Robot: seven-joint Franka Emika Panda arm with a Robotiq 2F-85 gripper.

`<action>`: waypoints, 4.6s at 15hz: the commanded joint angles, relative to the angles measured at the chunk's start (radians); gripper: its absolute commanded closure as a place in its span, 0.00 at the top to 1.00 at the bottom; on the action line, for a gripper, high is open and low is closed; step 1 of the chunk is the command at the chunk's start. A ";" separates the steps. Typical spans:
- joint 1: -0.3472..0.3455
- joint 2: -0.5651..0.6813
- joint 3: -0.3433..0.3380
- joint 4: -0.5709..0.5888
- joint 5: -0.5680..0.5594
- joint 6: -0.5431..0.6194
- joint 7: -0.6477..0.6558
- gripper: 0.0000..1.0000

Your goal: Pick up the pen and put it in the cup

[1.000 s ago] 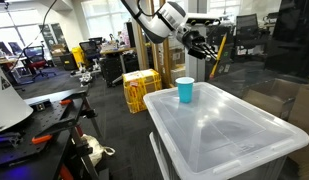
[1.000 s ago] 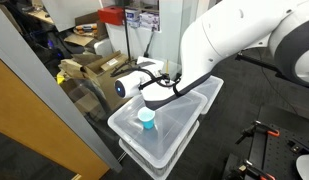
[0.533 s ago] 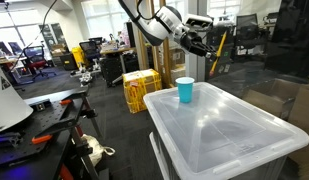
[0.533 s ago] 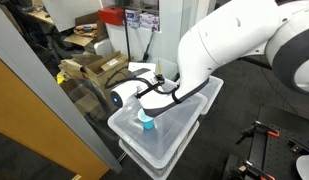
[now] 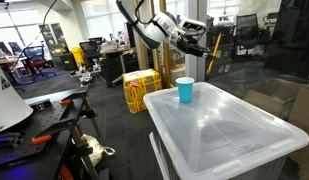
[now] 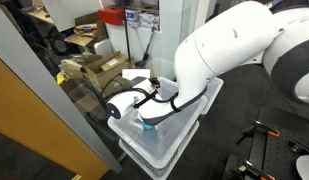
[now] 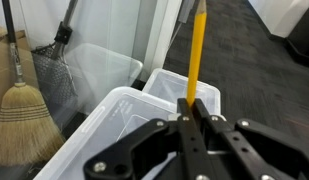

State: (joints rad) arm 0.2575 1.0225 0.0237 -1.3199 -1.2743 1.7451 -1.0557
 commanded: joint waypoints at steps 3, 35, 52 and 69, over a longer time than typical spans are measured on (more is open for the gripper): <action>0.030 0.011 0.008 0.017 -0.018 -0.039 0.043 0.02; 0.091 0.010 0.092 -0.003 0.003 0.000 0.119 0.02; 0.081 0.035 0.128 -0.018 0.031 0.024 0.105 0.34; 0.087 0.029 0.133 -0.044 0.094 -0.012 0.133 1.00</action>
State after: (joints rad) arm 0.3457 1.0733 0.1477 -1.3358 -1.2107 1.7502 -0.9517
